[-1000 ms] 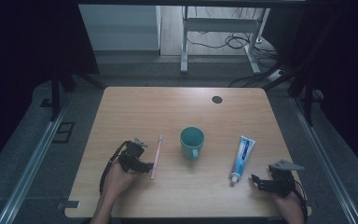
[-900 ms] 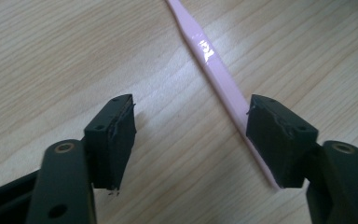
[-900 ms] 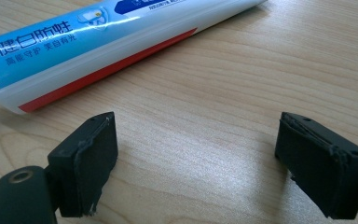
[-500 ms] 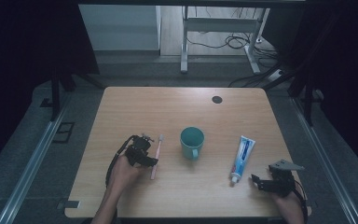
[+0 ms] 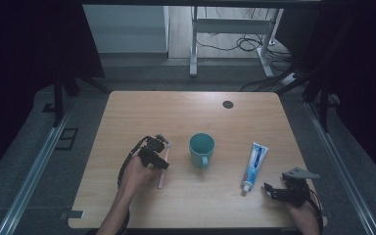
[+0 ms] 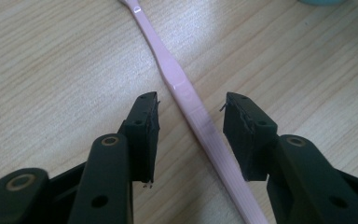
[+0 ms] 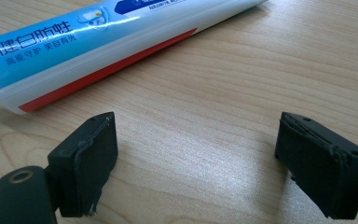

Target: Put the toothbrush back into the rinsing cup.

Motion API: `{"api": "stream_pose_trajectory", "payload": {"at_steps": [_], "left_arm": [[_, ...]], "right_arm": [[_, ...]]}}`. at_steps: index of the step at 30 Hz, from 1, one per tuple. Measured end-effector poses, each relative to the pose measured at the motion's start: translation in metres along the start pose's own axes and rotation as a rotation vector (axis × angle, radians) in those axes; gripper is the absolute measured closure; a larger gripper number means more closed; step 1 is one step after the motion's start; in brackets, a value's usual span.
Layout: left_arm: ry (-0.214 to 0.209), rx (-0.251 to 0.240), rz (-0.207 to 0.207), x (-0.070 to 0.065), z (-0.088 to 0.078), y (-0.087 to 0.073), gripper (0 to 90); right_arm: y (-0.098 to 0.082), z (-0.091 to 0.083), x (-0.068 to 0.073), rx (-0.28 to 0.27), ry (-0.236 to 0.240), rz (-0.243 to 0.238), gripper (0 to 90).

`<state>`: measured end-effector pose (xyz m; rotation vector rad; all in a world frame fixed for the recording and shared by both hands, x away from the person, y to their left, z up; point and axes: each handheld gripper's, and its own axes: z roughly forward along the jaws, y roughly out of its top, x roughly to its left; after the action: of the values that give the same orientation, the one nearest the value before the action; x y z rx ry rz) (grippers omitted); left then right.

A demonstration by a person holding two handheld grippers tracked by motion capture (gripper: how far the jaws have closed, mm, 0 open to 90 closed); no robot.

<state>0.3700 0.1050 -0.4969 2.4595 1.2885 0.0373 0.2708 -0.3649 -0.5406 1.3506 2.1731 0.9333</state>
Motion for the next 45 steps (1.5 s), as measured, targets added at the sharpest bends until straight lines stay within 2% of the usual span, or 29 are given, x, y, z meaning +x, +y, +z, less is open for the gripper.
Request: {"api": "stream_pose_trajectory", "payload": {"at_steps": [12, 14, 24, 37, 45], "left_arm": [[0.006, 0.110, -0.025, 0.000, 0.005, 0.025, 61.0], [0.008, 0.126, -0.017, 0.000, 0.004, 0.027, 61.6], [0.039, 0.222, -0.039, -0.001, 0.009, 0.041, 63.4], [0.067, 0.266, -0.063, -0.003, 0.014, 0.049, 68.0], [0.080, 0.277, -0.063, -0.004, 0.016, 0.049, 70.5]], "right_arm": [[0.000, 0.000, 0.000, 0.000, 0.000, 0.000, 12.8], [0.000, 0.000, 0.000, 0.000, 0.001, 0.000, 12.8], [0.000, 0.000, 0.000, 0.000, 0.001, 0.000, 12.8], [0.000, 0.000, 0.000, 0.000, 0.001, 0.001, 12.8], [0.000, 0.000, 0.000, 0.000, 0.001, 0.001, 12.8]]}}
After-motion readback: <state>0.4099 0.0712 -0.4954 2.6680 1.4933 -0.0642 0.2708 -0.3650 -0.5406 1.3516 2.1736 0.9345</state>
